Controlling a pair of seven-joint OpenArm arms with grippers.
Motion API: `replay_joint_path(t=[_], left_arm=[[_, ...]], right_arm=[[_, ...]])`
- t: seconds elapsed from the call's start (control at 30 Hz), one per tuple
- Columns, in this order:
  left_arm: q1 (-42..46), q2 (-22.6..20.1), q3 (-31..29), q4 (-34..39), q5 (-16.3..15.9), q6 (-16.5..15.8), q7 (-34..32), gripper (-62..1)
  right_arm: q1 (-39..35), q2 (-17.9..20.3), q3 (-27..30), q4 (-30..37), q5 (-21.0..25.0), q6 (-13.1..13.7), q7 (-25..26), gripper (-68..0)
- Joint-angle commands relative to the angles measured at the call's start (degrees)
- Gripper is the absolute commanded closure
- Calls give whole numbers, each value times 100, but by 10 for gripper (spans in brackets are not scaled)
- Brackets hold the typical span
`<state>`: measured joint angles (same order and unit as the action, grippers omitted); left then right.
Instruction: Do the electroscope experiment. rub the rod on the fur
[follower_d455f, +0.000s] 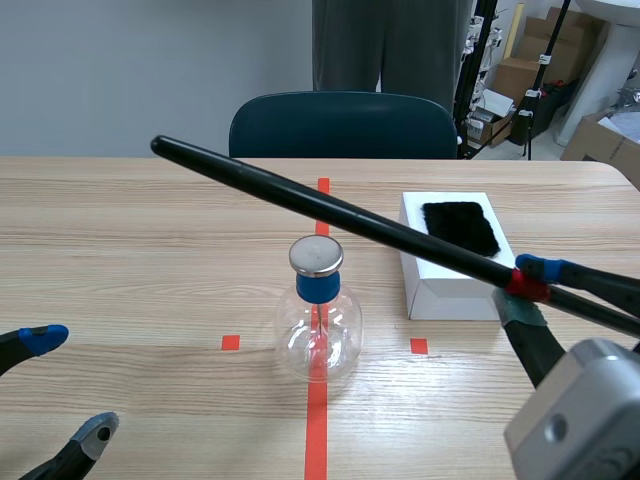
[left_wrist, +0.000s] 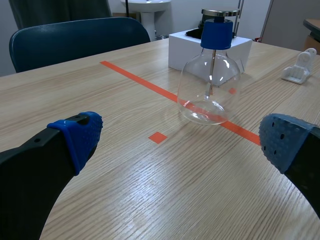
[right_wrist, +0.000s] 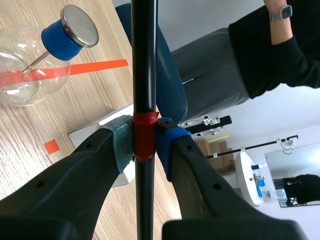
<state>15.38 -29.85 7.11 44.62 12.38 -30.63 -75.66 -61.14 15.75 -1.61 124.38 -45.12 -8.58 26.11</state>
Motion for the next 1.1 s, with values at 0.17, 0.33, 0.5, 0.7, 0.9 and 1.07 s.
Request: replay_joint_path(t=[0.17, 0.33, 0.5, 0.7, 0.9, 1.07], left_arm=[[-15, -35, -7, 70, -57, -15, -90, -623], [-15, -35, -7, 70, -57, -15, -90, -623], [-15, -35, -7, 70, -57, -15, -90, -623], [-15, -35, -7, 70, -57, -15, -90, -623], [-15, -35, -7, 70, -57, -15, -90, -623], [-15, -35, -7, 70, -57, -15, -90, -623]], right_arm=[[2, -20, 2, 17, 59, -85, 83, -21], [2, -20, 2, 17, 59, -87, 85, -27], [2, -20, 4, 17, 61, -111, 131, -56], [0, -20, 2, 17, 61, -197, 181, -65], [0, -20, 2, 17, 61, -214, 219, -77], [0, -20, 2, 17, 61, -214, 216, -77]])
